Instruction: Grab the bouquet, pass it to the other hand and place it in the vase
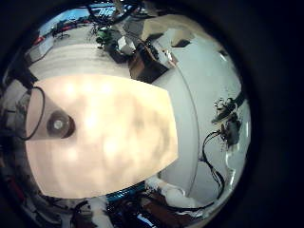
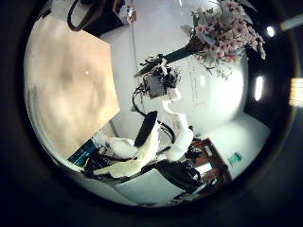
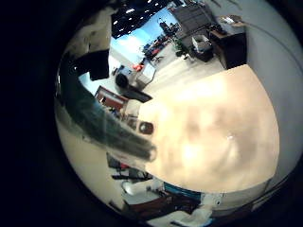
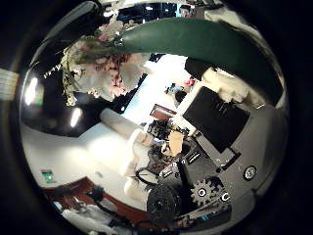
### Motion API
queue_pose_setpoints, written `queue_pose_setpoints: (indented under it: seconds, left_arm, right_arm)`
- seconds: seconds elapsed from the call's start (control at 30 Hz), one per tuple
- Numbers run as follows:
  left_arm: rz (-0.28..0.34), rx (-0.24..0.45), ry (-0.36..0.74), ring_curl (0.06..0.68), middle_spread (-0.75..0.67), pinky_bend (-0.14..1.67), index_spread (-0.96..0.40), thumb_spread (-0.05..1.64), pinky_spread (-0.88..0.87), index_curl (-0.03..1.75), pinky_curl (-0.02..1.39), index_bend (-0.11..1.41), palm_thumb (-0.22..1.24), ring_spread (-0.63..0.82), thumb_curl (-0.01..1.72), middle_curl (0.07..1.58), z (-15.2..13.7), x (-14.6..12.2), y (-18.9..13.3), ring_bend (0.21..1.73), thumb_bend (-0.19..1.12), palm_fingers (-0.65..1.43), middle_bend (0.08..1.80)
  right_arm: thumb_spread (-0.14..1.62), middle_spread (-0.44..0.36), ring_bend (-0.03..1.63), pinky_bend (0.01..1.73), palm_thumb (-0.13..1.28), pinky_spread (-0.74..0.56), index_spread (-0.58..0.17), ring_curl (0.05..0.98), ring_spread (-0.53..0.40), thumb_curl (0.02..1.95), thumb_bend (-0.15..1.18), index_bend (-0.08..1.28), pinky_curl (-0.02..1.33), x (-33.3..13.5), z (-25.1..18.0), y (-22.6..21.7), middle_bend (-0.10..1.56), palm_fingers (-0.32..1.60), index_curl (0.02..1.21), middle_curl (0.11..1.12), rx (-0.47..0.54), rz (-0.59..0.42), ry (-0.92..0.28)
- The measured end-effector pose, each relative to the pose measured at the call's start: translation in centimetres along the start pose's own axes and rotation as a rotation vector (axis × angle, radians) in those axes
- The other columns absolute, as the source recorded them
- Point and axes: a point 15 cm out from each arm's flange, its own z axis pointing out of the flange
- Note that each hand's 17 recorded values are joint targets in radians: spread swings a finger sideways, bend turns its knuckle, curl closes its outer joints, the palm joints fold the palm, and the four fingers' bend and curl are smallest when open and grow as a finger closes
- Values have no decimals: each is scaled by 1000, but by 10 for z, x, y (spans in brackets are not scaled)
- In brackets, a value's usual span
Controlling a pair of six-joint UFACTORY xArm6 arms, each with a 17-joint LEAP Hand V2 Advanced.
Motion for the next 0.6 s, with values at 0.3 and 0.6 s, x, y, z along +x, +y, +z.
queue_pose_setpoints:
  seconds: [0.3,0.6]
  left_arm:
    - [-44,-5,241,216,232,417,87,1008,477,322,172,154,202,446,296,369,17,12,0,543,-27,191,230]
    - [17,-72,374,214,233,436,123,985,483,312,172,163,222,446,307,378,32,22,17,556,-25,168,245]
  right_arm:
    - [792,-116,1498,1256,1178,-193,-191,614,-169,1200,-3,1246,815,-3,48,43,1384,1170,762,708,-112,5,-171]
    - [783,-116,1497,1232,1167,-193,-189,614,-169,1233,-6,1251,853,6,81,67,1386,1171,753,704,-165,40,-258]
